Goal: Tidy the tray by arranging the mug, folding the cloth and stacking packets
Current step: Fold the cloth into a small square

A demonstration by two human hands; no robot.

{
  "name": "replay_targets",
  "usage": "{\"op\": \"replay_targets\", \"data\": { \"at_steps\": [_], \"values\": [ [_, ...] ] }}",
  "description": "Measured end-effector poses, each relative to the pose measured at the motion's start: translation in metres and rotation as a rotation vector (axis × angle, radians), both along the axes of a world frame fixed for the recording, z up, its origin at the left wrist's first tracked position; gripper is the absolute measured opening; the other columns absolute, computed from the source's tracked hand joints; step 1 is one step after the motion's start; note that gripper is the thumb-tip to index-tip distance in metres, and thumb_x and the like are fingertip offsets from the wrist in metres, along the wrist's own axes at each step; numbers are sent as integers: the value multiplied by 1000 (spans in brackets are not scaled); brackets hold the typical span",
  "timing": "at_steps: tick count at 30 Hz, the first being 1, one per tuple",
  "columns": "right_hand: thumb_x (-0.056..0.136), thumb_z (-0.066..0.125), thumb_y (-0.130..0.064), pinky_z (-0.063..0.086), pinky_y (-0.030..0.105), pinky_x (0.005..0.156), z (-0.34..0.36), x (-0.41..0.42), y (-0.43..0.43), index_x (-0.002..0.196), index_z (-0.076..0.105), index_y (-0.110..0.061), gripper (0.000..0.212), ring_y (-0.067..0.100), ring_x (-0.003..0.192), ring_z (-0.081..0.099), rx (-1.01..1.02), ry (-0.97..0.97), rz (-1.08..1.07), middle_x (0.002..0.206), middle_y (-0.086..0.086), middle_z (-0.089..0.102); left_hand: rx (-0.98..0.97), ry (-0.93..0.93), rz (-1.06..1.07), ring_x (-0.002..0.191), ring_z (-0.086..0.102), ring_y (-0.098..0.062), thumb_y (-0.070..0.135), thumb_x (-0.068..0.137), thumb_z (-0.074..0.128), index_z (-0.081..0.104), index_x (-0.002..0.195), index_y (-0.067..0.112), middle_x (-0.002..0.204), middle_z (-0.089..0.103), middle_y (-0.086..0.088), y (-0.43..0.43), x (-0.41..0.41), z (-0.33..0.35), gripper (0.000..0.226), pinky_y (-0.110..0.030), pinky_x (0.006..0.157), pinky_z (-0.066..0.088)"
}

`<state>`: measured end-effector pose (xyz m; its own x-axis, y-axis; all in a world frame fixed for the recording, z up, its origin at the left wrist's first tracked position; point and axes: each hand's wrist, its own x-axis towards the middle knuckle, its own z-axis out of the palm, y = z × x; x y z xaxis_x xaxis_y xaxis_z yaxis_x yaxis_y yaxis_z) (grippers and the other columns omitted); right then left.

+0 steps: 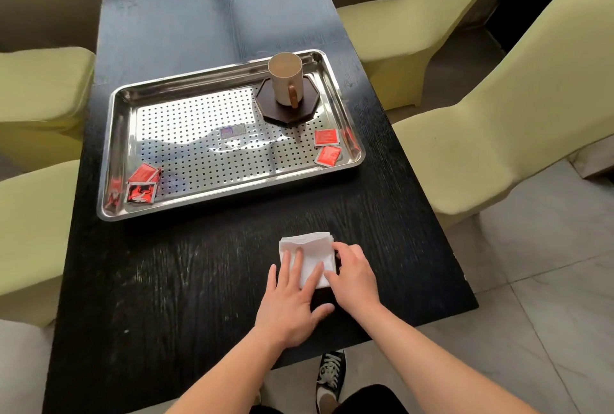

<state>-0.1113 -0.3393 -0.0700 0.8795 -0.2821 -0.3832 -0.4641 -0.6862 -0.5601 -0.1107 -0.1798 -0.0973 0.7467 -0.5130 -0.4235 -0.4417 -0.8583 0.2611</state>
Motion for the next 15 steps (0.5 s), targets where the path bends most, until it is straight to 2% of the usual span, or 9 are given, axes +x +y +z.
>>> {"op": "replay_targets", "data": {
  "at_steps": [2,4,6,8,10,12,15],
  "values": [
    [89,69,-23,52,31,90,-2,-3,-1,143,42,-24,61,17,114,52,-106,-25,57,130,-1,47,-32,-46,36,148,-32,-22,76,90,10,7,158,40,166,-20,-4,2,4,1,77,-52,121,-13],
    [87,72,-24,50,33,97,-3,-7,-1,149,34,-23,72,19,128,44,-258,-103,182,145,-1,39,-44,-135,87,151,-25,-22,71,94,7,16,158,33,168,-10,-5,6,11,2,75,-49,122,-12],
    [88,69,-21,38,41,113,-8,-10,-2,154,28,-19,78,23,146,29,-361,-185,390,161,0,27,-17,-176,80,151,-25,-24,69,95,5,8,160,27,168,-12,-7,10,17,-1,77,-47,123,-10],
    [95,57,-23,22,46,123,-18,-10,-6,158,18,-18,75,23,154,9,-402,-201,568,168,-1,11,17,-190,38,150,-25,-26,70,96,6,-3,160,25,167,-18,-8,11,22,-7,79,-50,123,-9],
    [101,42,-34,13,48,124,-27,-7,-12,159,8,-18,68,22,155,-2,-431,-153,639,168,-2,0,33,-181,22,150,-28,-27,73,95,4,-11,158,23,164,-25,-7,11,24,-13,81,-53,123,-9],
    [103,27,-46,6,48,125,-35,-4,-18,158,-3,-19,67,22,154,-9,-469,-103,688,167,-3,-13,10,-172,49,150,-27,-28,74,95,4,-9,158,21,164,-26,-7,11,23,-20,83,-55,121,-9],
    [103,16,-52,-2,49,124,-44,-3,-23,156,-11,-21,68,21,153,-16,-499,-61,723,165,-6,-24,-11,-157,60,151,-23,-28,75,96,7,-7,158,21,165,-24,-7,11,22,-29,84,-55,120,-8]
  ]
}}
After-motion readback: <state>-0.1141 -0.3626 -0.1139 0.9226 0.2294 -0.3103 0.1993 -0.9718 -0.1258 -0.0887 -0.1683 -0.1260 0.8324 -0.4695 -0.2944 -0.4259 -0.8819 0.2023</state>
